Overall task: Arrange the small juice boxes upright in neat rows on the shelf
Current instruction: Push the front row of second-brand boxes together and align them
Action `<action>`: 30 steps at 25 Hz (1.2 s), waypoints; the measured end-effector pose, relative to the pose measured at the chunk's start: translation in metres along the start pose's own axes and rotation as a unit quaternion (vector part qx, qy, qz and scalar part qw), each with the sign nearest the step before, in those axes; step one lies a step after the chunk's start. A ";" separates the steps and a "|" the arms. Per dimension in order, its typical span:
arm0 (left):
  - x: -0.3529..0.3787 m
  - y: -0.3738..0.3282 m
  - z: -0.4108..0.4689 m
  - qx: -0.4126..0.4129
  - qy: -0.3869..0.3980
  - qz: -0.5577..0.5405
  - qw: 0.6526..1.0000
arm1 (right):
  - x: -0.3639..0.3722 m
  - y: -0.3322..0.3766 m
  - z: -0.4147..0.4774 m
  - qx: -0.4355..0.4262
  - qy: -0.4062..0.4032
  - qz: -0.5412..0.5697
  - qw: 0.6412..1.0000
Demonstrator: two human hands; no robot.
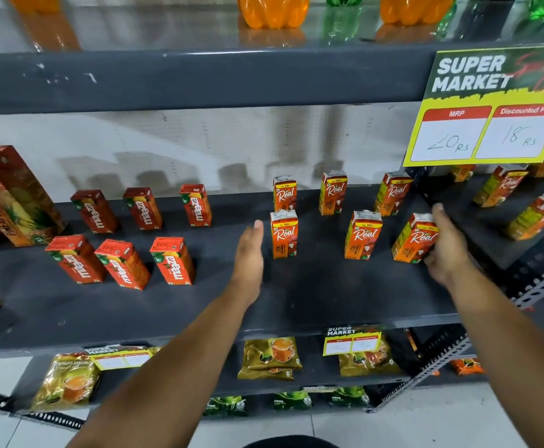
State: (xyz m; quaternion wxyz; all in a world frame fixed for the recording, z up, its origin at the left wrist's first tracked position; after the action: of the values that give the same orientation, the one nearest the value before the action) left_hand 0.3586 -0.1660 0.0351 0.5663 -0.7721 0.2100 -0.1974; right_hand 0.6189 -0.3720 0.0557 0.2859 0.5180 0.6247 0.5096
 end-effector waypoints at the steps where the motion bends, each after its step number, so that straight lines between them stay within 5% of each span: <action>1: 0.013 -0.002 0.007 0.009 0.004 -0.020 1.000 | 0.009 -0.008 -0.003 -0.006 -0.024 0.009 1.000; 4: 0.080 -0.006 0.011 0.022 -0.037 -0.015 0.999 | 0.010 -0.011 0.009 -0.010 -0.072 -0.006 0.997; 13: 0.122 -0.003 -0.002 0.058 0.044 0.002 0.997 | 0.060 -0.026 -0.015 -0.076 0.068 -0.063 0.993; 18: 0.079 0.013 0.022 0.126 0.087 0.153 0.976 | 0.018 -0.019 0.012 -0.120 0.235 -0.128 0.956; 22: 0.080 0.013 0.044 0.105 0.129 0.212 0.963 | 0.016 -0.010 0.028 -0.116 0.314 -0.243 0.911; 25: 0.093 0.008 0.047 0.089 0.147 0.279 0.945 | 0.025 -0.009 0.026 -0.102 0.324 -0.372 0.864; 30: 0.096 0.010 0.040 0.103 0.118 0.304 0.940 | 0.029 -0.018 0.028 -0.103 0.292 -0.420 0.853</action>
State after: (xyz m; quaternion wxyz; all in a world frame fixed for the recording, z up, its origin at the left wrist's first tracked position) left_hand 0.4592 -0.1899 0.0203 0.6466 -0.5802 0.4791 -0.1258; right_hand 0.6286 -0.3344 0.0346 0.3286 0.0012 0.7816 0.5302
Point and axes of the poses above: each hand's wrist, its own z-axis towards the middle knuckle, its own x-axis out of the palm, y = z × x, the point moved 1 cm from there along z, towards the middle knuckle, and after that the axes turned 3 degrees about z, right-handed, at the moved point
